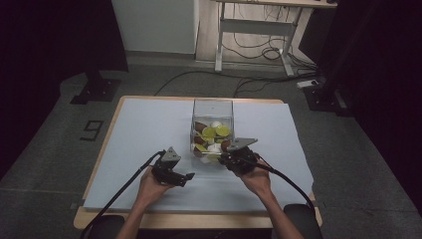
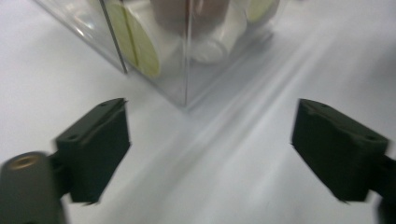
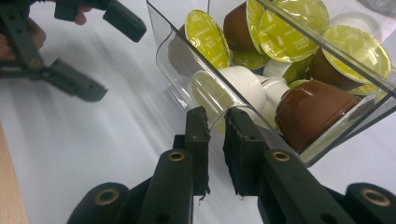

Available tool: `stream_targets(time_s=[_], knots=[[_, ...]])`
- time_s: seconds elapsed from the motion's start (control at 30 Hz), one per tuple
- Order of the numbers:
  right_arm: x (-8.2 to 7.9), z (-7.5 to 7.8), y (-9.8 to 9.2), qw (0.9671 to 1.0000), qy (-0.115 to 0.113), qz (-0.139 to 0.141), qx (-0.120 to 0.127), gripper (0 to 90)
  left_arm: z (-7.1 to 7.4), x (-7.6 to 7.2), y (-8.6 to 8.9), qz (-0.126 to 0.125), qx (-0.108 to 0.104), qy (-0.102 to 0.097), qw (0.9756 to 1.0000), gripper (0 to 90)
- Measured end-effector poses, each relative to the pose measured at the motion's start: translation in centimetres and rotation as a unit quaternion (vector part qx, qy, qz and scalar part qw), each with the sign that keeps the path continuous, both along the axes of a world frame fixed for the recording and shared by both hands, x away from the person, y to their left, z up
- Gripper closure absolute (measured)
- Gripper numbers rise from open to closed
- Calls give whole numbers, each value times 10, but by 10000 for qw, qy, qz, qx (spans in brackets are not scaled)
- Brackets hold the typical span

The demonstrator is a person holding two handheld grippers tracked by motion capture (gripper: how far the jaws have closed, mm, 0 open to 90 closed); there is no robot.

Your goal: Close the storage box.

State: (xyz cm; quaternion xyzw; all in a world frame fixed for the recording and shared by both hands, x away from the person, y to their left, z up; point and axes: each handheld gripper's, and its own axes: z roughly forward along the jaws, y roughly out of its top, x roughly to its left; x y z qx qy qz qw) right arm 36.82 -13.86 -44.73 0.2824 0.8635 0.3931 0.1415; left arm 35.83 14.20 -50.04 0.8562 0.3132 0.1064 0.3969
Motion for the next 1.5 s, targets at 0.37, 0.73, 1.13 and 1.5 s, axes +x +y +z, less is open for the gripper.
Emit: stream_targets(time_s=[0.37,0.73,1.13,1.5], knots=[[9,0,2,9999,-62,-148,-47,787,-14,-4,6,-14,243,157,9996,0],[17,0,4,9996,-94,-273,-48,787,-21,-5,15,102,370,120,9992,0],[26,-1,5,9991,-125,-406,7,794,-26,-5,19,176,602,103,9980,0],[35,-2,5,9984,-175,-543,10,814,-27,-5,19,135,601,129,9980,0]])
